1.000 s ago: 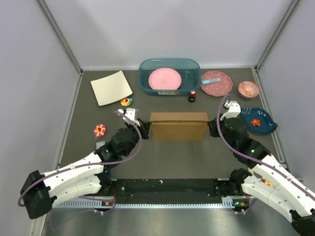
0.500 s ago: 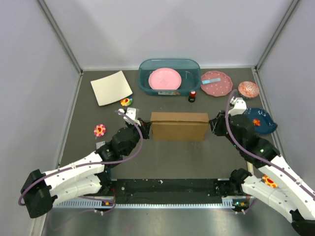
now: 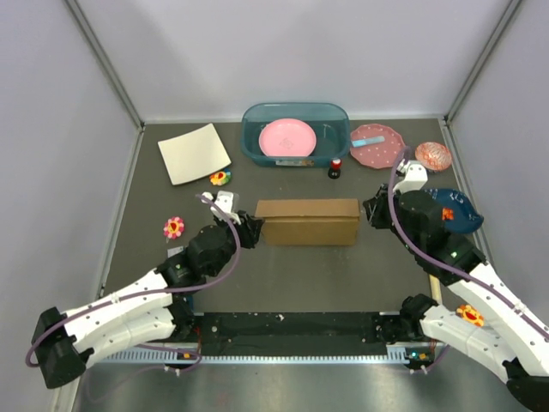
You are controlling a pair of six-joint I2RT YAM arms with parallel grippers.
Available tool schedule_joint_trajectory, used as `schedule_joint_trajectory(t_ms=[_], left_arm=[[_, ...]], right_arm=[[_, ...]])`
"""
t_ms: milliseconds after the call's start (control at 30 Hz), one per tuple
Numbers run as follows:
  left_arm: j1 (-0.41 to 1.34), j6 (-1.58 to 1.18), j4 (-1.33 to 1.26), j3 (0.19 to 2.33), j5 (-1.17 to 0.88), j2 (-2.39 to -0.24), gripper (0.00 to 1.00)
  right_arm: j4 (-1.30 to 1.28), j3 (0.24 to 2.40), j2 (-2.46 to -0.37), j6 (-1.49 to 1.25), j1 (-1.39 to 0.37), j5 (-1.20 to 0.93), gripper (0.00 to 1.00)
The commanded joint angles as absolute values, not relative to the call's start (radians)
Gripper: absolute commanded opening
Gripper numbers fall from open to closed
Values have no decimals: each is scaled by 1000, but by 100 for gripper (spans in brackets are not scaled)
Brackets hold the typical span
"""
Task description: Fold the paper box
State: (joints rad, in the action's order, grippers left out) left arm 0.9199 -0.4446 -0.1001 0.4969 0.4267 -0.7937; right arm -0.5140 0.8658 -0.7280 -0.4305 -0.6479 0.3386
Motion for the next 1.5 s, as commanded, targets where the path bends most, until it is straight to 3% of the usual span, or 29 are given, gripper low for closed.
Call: schedule_joint_trajectory(t_ms=[0, 667, 767, 900, 1467], left_arm=[[923, -422, 86, 489, 428, -727, 37], [922, -402, 46, 584, 500, -739, 45], [922, -431, 38, 598, 621, -727, 44], [914, -439, 28, 647, 701, -773, 43], [902, -402, -81, 739, 596, -890, 44]], right_arm=[[-466, 870, -723, -420, -660, 348, 21], [-451, 858, -718, -419, -661, 339, 22], [-446, 847, -719, -429, -658, 328, 17], [-433, 807, -719, -445, -660, 313, 0], [-431, 601, -663, -526, -658, 290, 0]])
